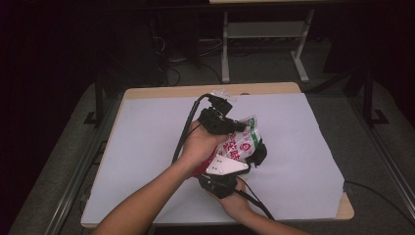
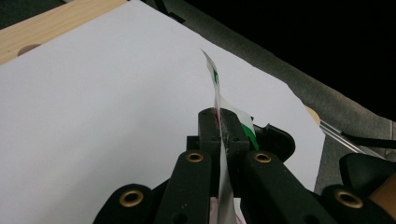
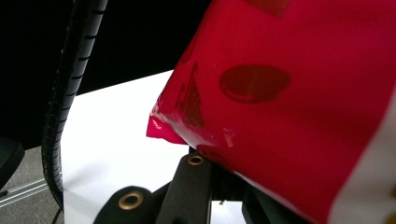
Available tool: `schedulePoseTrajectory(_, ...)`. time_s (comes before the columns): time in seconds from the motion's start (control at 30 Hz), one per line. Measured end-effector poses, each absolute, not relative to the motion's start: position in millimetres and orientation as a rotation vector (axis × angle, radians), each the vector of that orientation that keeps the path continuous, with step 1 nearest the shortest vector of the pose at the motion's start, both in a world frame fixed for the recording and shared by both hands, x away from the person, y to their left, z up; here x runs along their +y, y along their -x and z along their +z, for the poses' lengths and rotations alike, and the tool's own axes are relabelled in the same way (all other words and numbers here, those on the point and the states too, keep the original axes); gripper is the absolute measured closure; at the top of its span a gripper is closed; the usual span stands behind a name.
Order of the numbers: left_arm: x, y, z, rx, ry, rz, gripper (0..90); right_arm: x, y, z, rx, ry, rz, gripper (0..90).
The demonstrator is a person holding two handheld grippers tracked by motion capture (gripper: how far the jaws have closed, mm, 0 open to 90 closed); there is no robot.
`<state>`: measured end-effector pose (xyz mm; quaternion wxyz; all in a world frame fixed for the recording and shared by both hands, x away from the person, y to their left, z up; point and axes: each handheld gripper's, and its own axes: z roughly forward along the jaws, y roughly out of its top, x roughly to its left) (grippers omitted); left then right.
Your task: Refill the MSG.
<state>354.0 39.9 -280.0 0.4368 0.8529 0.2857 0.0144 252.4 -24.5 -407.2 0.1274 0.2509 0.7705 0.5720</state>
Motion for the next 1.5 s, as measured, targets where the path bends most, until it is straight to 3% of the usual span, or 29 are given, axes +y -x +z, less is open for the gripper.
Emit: schedulePoseTrajectory(1.5,35.3,-354.1,-277.4,0.704,-2.117,0.045,90.0,-26.2,-254.5,-405.9,2.211,-0.724,1.702,90.0)
